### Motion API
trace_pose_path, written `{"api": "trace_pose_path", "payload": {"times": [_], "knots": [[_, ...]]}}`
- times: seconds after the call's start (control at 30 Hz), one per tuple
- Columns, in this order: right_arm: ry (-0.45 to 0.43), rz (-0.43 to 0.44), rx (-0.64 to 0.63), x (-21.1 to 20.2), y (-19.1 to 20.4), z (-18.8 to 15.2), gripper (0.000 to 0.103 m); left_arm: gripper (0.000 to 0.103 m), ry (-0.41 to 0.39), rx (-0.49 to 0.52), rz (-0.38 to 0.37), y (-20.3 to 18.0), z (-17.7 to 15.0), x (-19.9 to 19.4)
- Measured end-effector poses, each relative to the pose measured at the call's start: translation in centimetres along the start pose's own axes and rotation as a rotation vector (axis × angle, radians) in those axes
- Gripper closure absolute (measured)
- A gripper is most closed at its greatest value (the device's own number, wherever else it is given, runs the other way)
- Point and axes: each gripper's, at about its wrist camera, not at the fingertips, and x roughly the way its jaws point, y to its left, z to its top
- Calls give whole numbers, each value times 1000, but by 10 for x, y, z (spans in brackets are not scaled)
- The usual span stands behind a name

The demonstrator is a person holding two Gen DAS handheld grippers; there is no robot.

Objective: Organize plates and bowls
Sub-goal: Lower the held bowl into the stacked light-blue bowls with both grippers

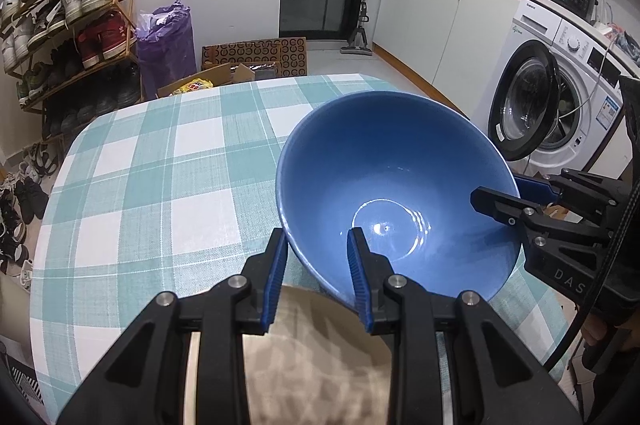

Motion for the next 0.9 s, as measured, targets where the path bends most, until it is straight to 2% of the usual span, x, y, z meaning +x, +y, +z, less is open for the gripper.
{"api": "trace_pose_path", "payload": {"times": [0.67, 0.83, 0.9], "knots": [[13, -29, -10, 10, 2, -1, 75, 74, 29, 13, 2, -3, -3, 6], [23, -38, -7, 12, -2, -3, 66, 72, 43, 14, -5, -4, -3, 7], [26, -36, -2, 13, -5, -5, 66, 71, 46, 13, -6, -4, -3, 7]]}}
